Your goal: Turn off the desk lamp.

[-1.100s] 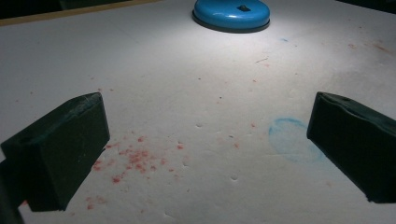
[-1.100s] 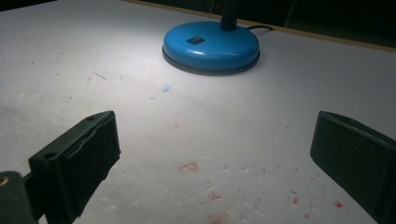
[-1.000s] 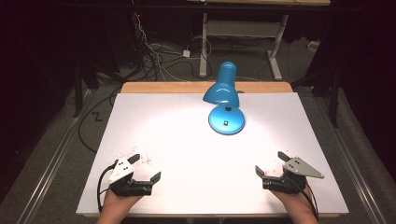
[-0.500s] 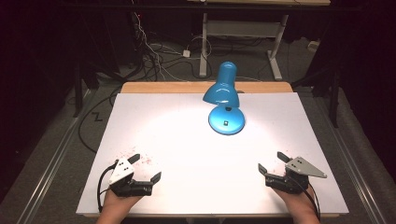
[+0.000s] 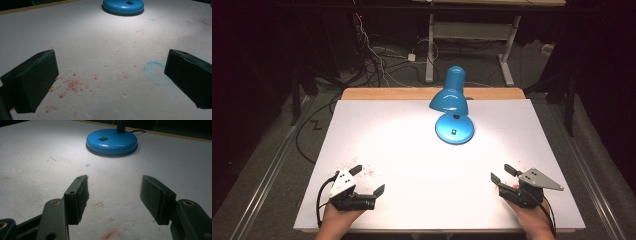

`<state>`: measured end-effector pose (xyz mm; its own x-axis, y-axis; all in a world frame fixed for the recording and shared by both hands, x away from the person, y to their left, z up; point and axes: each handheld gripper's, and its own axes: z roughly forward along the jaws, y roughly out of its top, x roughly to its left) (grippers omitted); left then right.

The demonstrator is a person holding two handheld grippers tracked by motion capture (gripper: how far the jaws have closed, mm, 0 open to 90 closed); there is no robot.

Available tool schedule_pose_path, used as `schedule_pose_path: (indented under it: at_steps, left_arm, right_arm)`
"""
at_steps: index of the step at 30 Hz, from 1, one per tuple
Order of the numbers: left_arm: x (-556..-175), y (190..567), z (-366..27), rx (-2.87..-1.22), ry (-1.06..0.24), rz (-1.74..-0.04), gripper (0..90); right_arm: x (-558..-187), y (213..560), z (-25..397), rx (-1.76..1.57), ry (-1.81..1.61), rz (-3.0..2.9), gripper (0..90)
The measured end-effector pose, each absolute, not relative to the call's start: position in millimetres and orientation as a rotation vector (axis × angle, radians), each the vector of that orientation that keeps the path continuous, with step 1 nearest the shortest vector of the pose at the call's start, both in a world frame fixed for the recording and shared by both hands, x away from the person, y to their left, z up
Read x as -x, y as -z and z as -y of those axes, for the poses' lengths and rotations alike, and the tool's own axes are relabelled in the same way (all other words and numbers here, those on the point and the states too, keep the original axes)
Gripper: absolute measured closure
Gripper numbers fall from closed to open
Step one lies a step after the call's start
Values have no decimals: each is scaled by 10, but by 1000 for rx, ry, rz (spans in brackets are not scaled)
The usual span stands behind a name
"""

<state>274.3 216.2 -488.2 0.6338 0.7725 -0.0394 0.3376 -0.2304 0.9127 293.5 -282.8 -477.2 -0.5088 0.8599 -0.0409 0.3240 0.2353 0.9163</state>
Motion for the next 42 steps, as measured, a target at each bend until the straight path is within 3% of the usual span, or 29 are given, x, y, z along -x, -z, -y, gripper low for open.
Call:
schedule_pose_path:
  at_steps: [23,42]
  left_arm:
    - [-2746,4891,-2101,-1844,-561,-866,0]
    - [-2756,4900,-2129,-1844,-531,-873,0]
  right_arm:
    - [-2970,4756,2839,-1100,-1249,-1999,894]
    - [-3107,4660,2617,-1062,-1300,-2011,900]
